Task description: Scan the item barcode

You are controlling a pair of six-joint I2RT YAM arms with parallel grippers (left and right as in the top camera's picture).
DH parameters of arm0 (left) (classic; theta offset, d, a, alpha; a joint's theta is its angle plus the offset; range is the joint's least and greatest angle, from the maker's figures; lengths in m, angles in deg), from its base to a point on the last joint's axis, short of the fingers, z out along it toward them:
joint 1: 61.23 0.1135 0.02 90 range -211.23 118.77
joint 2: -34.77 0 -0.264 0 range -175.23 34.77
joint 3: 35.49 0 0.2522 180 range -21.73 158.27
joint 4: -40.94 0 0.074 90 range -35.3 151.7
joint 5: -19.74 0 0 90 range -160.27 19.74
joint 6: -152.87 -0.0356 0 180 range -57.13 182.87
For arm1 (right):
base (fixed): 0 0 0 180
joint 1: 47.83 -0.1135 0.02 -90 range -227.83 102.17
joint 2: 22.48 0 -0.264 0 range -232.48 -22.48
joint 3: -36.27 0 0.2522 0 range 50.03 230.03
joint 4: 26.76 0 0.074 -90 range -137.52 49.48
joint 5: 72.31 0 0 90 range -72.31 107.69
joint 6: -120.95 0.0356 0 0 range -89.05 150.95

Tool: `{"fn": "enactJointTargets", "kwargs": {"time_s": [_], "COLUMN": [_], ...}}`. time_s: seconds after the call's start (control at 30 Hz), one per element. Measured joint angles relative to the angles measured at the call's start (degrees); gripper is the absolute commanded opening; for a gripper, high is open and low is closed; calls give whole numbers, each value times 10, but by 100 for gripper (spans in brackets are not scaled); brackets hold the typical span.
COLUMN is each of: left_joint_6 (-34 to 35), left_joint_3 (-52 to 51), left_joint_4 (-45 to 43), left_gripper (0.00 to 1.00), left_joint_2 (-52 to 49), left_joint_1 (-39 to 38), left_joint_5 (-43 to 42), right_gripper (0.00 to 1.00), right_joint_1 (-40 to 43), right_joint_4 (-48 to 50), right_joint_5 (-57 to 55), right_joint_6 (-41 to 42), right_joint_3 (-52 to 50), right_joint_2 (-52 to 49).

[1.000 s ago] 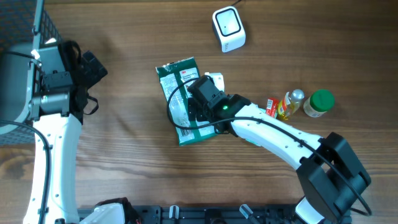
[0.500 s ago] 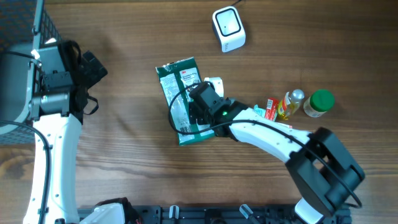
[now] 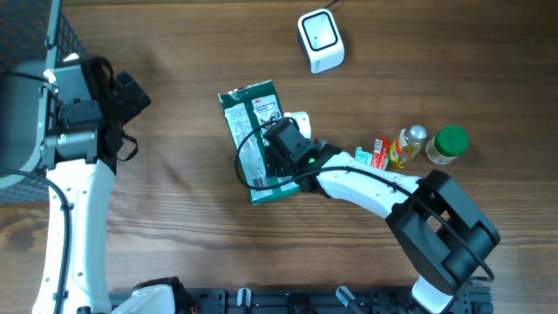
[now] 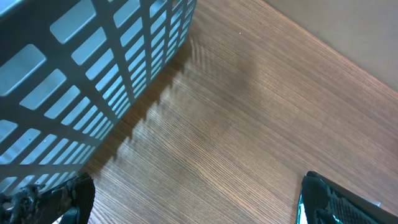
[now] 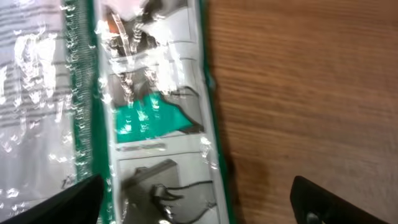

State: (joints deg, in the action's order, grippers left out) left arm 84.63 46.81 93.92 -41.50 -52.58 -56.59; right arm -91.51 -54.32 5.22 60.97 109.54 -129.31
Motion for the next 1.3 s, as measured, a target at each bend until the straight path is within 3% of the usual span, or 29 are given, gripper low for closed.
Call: {"fn": "enactJointTargets", "kwargs": {"time_s": [0.13, 0.23, 0.63, 0.7, 0.77, 0.83, 1.3], "left_joint_6": [0, 0, 0, 0, 0, 0, 0], "left_joint_3": [0, 0, 0, 0, 0, 0, 0], "left_joint_4": [0, 0, 0, -1, 0, 0, 0], "left_gripper": [100, 100, 100, 100, 100, 100, 100], "left_joint_2": [0, 0, 0, 0, 0, 0, 0], "left_joint_1": [0, 0, 0, 0, 0, 0, 0], "left_joint_5": [0, 0, 0, 0, 0, 0, 0], "right_gripper": [93, 99, 100, 93, 72, 59, 57], "right_joint_1": [0, 0, 0, 0, 1, 3, 3], "right_joint_4": [-14, -13, -45, -49, -58, -70, -195], "right_joint_5": [20, 39, 61, 74, 81, 86, 131], "right_joint_6": [-38, -56, -111, -118, -126, -129, -132], "right_joint_3": [30, 70, 81, 85, 87, 90, 146], "right_joint_2": [0, 0, -66, -67, -67, -67, -75]}}
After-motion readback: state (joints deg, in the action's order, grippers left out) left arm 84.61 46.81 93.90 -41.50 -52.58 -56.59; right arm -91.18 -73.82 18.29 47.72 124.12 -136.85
